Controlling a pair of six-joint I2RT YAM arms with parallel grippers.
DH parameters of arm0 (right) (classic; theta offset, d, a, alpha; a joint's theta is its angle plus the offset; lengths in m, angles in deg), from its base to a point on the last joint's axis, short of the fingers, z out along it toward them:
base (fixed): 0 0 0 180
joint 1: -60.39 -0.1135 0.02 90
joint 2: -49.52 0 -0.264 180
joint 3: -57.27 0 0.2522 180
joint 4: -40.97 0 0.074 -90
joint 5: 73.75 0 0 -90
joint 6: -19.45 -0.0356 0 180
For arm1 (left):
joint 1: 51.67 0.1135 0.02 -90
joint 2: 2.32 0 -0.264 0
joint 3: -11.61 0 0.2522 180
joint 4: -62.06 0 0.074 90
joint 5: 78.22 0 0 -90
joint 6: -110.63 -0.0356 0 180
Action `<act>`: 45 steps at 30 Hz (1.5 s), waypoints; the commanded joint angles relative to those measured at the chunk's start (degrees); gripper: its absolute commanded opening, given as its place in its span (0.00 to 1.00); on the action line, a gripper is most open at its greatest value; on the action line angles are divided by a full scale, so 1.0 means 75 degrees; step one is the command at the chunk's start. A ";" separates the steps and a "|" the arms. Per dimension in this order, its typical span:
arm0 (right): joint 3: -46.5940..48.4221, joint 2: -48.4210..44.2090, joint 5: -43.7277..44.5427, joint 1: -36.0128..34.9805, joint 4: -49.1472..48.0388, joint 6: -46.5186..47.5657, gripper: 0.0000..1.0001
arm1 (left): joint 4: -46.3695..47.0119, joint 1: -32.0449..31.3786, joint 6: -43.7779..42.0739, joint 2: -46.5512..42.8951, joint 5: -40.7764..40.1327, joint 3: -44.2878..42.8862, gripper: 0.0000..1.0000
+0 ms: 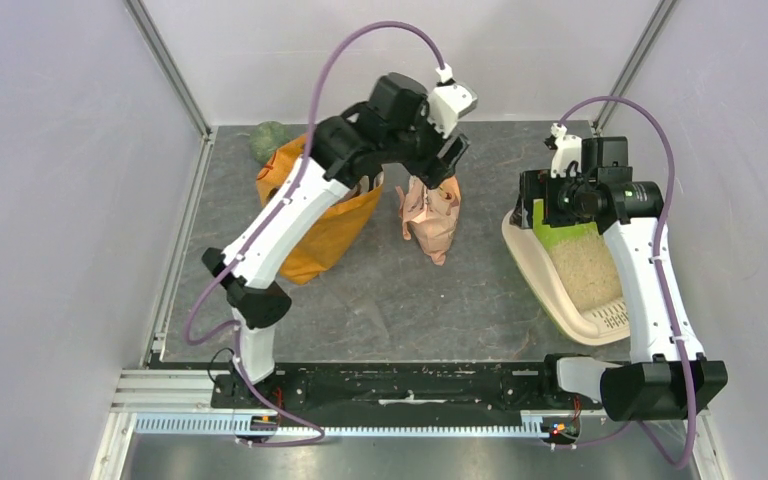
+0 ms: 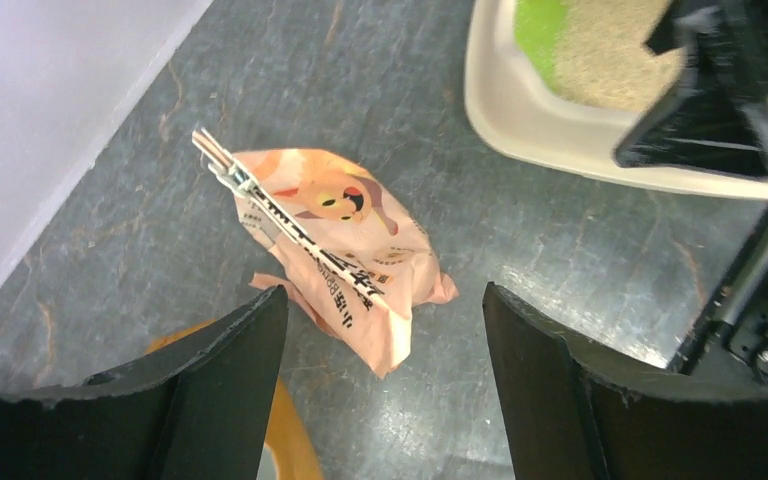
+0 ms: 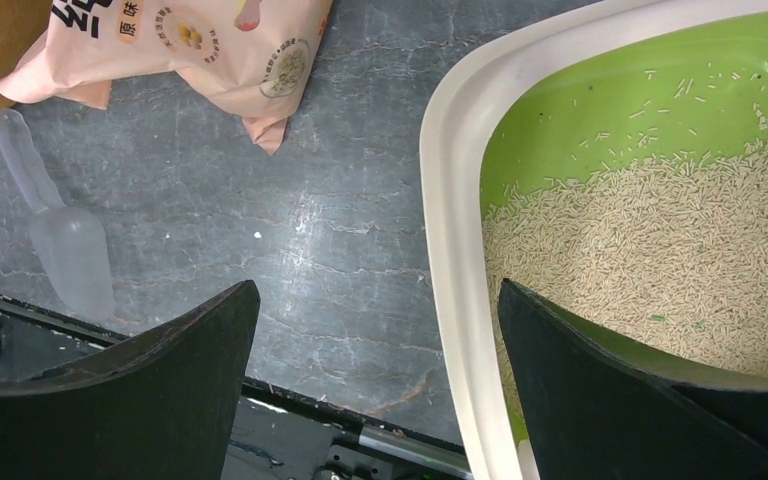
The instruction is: Fill the litter box with clean litter
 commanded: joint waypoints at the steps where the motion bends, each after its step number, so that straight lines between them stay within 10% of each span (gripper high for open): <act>1: 0.0246 -0.0115 -0.0040 0.0061 -0.0267 -0.0199 0.97 | 0.0792 -0.0344 0.0841 0.0580 -0.1842 0.0420 0.78; 18: 0.0295 -0.0253 -0.0270 0.0449 -0.0251 -0.0291 0.97 | 0.1201 -0.0325 0.2680 0.2014 -0.4040 0.1007 0.60; 33: 0.0283 -0.0245 -0.0411 0.0496 -0.0252 -0.0266 0.97 | 0.1181 -0.0125 0.2679 0.2489 -0.2822 0.1864 0.48; 40: 0.0249 -0.0234 -0.0468 0.0496 -0.0264 -0.0248 0.97 | 0.1169 -0.0072 0.2123 0.2133 -0.2132 0.2136 0.02; 45: 0.0303 -0.0142 -0.0688 0.0496 -0.0225 -0.0195 0.97 | 0.1178 -0.0078 0.1351 0.1527 -0.1462 0.2515 0.02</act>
